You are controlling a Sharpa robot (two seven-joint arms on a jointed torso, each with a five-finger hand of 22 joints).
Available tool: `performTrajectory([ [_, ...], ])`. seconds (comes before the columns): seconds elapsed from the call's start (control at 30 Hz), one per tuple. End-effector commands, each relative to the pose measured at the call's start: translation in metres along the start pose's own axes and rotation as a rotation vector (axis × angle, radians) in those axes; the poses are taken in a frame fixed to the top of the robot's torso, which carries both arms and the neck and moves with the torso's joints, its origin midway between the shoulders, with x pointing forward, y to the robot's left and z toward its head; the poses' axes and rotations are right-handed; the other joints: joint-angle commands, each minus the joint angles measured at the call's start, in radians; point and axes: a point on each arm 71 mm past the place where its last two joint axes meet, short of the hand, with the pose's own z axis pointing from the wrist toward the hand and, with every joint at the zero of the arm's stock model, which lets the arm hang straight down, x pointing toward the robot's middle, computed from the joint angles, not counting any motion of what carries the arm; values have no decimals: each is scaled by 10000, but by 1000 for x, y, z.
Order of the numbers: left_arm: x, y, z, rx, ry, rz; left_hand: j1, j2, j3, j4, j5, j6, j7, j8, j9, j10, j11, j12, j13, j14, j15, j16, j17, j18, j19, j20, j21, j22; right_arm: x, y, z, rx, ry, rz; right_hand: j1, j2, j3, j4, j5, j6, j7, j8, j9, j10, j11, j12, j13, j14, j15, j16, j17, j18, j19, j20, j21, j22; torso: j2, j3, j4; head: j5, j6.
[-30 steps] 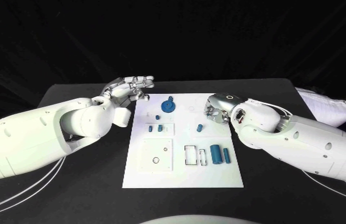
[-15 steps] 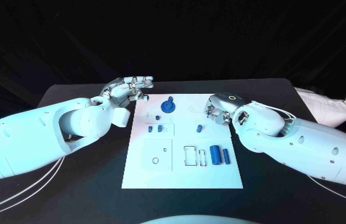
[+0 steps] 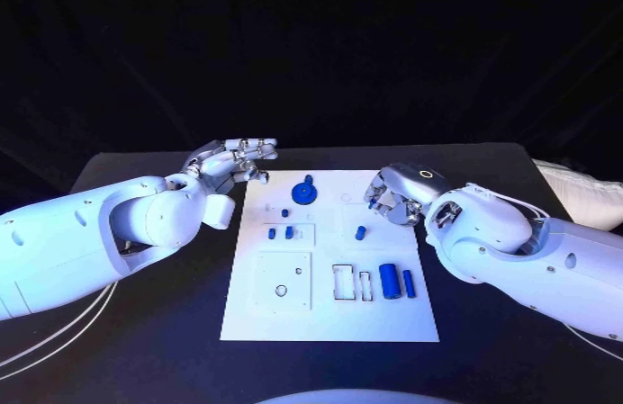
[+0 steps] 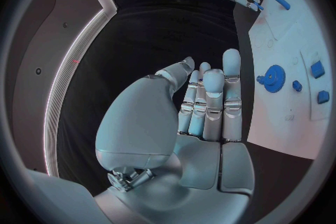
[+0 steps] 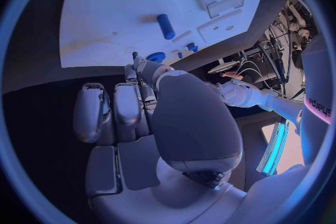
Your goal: Assemble the parts on the task board
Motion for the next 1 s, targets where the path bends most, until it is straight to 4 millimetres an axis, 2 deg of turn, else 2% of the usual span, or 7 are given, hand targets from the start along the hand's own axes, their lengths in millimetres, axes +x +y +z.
performTrajectory([
  [0.03,4,0,1,53,318,13,-98,18,-70,-3,-30,-67,-15,-67,-15,-62,-21,50,15,-15,25,61,8,104,5,82,-46,-13,-1,19,-2,-468,-60,571,-83,31,74,-12,-32,-43,48,-46,10,184,-149,7,11,343,43,43,9,-139,34,2,52,15,4,8,7,117,-24],
  [0.27,8,0,2,106,500,-34,-439,-34,-383,205,-35,-111,-10,-51,-31,-172,1,175,72,2,61,110,-11,105,39,125,-120,-64,9,59,-4,-1466,525,926,-229,7,100,-26,-89,-64,69,-49,18,151,-126,-4,9,335,63,33,-22,-134,8,17,38,-8,8,-37,40,354,-105],
  [0.33,9,0,2,114,536,-43,-452,-36,-415,215,-34,-117,-10,-47,-33,-187,1,193,80,-4,60,108,-24,107,43,127,-131,-72,14,69,-5,-1722,707,1018,-242,6,111,-41,-92,-81,72,-56,16,131,-123,-12,6,335,66,36,-22,-133,4,20,37,-10,8,-26,17,434,-140],
  [0.47,11,0,2,166,606,-62,-527,-6,-520,288,-35,-125,-13,-31,-37,-227,3,258,108,-6,65,126,-32,110,59,136,-170,-100,29,90,-8,-2215,1135,1170,-251,4,122,-57,-92,-98,76,-62,15,112,-119,-18,3,334,69,40,-20,-132,0,22,35,-14,9,-27,39,538,-211],
  [0.6,15,0,3,206,704,-89,-559,12,-584,324,-34,-130,-14,-20,-40,-250,3,298,125,-7,66,137,-35,112,69,140,-194,-116,43,101,-8,-2464,1399,1208,-256,18,152,-90,-82,-115,84,-64,15,95,-115,-19,3,333,73,45,-21,-127,-13,27,27,-28,11,-53,40,640,-281],
  [0.83,21,0,3,276,856,-131,-673,55,-754,443,-36,-148,-15,2,-47,-315,8,386,162,-21,74,151,-64,112,91,149,-249,-154,62,114,-6,-2731,1627,1133,-256,23,173,-119,-68,-124,94,-63,16,85,-110,-18,4,333,76,49,-20,-126,-16,29,26,-30,23,-23,56,804,-388],
  [1.0,22,0,4,294,882,-138,-697,75,-820,481,-35,-172,-10,3,-54,-352,13,420,176,-24,78,162,-68,112,100,153,-273,-170,70,120,-5,-2857,1768,1167,-270,22,182,-135,-61,-131,108,-63,17,77,-101,-18,4,332,80,49,-25,-124,-22,32,22,-37,38,-37,71,856,-449],
])
